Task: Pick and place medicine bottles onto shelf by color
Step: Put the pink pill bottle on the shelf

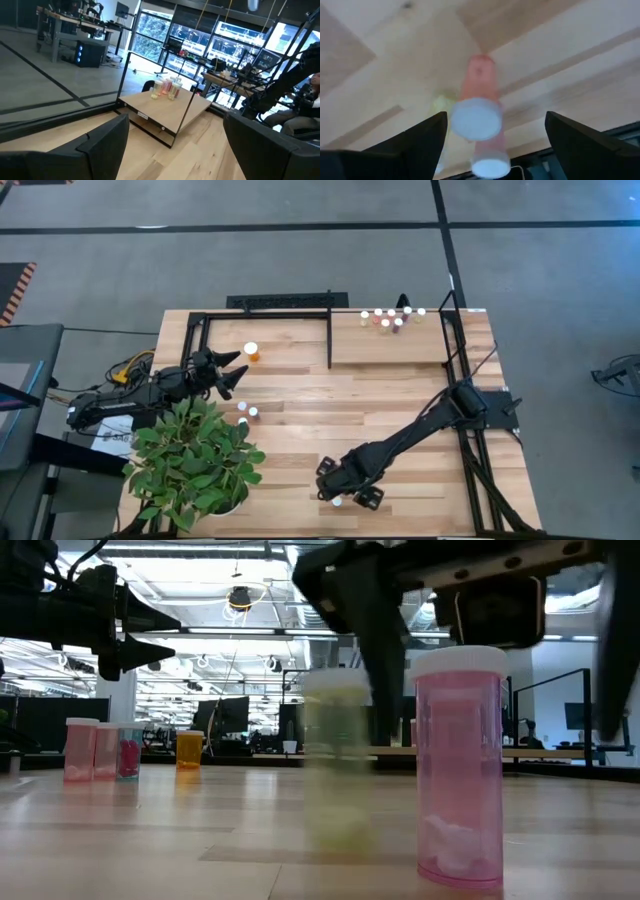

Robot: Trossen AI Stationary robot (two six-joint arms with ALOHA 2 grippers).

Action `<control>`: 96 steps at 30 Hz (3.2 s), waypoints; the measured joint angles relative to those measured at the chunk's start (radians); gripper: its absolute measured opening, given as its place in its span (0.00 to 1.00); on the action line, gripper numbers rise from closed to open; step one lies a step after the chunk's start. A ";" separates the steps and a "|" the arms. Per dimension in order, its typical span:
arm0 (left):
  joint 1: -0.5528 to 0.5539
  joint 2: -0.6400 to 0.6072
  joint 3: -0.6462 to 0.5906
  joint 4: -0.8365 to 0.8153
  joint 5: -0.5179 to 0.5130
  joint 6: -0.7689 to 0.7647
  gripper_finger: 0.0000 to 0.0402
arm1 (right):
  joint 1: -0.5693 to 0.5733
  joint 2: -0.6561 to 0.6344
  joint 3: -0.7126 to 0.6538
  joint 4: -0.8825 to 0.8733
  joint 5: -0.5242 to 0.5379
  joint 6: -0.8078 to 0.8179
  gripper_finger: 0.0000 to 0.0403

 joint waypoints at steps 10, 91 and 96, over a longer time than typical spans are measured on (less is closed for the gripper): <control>0.000 0.002 0.000 0.000 0.000 0.000 0.78 | -0.009 0.022 0.001 0.016 0.004 0.024 0.85; 0.000 0.006 0.000 0.000 0.000 0.000 0.78 | -0.994 -0.567 -0.347 -0.544 0.175 -1.180 0.32; 0.000 0.006 0.000 0.000 0.000 0.000 0.78 | -1.169 -0.609 -0.447 -0.445 0.160 -1.191 0.32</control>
